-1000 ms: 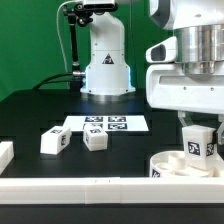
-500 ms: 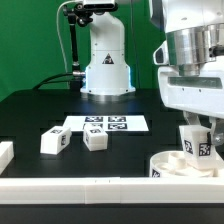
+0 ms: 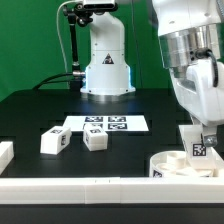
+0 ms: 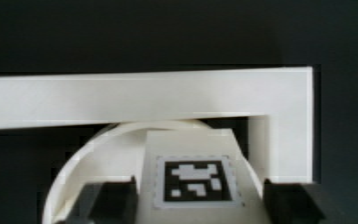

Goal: Assemble stool

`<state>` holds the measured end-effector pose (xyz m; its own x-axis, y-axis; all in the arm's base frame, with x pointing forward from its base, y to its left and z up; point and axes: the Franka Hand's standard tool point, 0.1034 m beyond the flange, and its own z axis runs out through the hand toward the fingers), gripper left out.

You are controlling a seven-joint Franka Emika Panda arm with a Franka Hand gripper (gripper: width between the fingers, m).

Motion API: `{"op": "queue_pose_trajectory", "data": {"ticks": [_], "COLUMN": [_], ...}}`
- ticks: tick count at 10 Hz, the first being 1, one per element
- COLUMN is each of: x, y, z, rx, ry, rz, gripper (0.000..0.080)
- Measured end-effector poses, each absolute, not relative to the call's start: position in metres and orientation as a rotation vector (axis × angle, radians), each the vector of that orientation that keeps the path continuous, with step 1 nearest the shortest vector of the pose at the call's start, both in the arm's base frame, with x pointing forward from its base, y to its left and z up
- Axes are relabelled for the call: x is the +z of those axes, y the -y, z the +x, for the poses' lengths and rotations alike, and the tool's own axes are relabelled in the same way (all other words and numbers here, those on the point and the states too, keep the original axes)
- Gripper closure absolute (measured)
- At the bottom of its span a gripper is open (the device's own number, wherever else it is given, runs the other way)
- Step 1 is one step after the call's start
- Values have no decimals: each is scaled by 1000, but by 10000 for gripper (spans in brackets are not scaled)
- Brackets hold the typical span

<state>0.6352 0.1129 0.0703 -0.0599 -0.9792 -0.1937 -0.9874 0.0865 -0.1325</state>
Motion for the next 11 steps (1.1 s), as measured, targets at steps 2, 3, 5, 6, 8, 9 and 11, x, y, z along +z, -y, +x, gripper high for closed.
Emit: {"op": "queue_pose_trajectory", "data": {"ticks": [2,3,5,6,8,9,11], "x": [70,70,69,69,69,69,79], "y": [-113,-114,-116,-117,-118,-118,-119], "z": [635,635,635,634,634,634,638], "rx": [71,79,110,119,140,137,121], "ry": [-2193,-2222,-2338,-2368,-2438,-2422,-2363], "rz": [-1899,-1862,-1712,-1670,-1564,-1586,-1643], "gripper": [461,461,461,461,454,454,175]}}
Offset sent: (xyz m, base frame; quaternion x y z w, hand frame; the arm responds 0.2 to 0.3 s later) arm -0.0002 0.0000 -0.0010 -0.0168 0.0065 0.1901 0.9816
